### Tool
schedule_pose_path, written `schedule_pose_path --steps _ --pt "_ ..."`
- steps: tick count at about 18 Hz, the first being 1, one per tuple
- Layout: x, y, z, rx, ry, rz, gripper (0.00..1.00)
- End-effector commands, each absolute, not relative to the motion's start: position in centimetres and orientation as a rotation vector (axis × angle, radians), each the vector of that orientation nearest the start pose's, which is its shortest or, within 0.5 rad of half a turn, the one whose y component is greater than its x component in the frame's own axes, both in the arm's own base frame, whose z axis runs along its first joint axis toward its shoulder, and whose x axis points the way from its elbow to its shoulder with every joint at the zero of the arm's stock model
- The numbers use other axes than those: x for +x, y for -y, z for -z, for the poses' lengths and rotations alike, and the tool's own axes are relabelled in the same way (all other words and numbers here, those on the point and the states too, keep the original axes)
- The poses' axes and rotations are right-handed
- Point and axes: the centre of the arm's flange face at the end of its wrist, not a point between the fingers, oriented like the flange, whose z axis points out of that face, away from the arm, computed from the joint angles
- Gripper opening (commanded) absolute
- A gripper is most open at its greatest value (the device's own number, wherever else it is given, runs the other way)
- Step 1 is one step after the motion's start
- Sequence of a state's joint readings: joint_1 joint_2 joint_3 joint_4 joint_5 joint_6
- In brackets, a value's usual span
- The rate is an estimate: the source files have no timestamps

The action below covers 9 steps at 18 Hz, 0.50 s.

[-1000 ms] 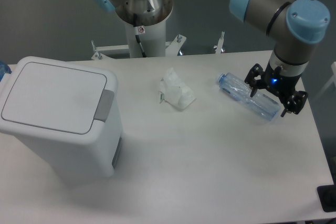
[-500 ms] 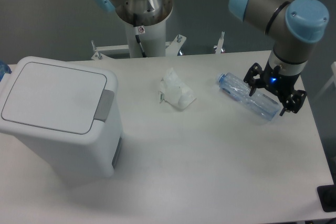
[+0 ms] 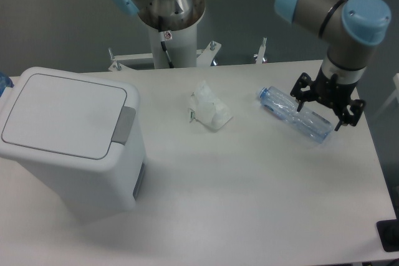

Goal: Open the trash can
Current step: 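Lift the open gripper and move it toward the white trash can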

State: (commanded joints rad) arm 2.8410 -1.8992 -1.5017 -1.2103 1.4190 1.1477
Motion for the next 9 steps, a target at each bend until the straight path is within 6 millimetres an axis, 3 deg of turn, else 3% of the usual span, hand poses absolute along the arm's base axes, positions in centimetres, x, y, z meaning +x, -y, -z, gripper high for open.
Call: schedule_pose_path --steps 3,5,9 --pt "-54.5 -34.2 -37.9 -2.879 0.332 -0.011 1.0" --pt "-53.8 -36.0 -39.2 -2.818 0.477 0.014 1.0" --pt "-52.0 -38.6 -40.6 -2.721 0.574 0.085 1.0"
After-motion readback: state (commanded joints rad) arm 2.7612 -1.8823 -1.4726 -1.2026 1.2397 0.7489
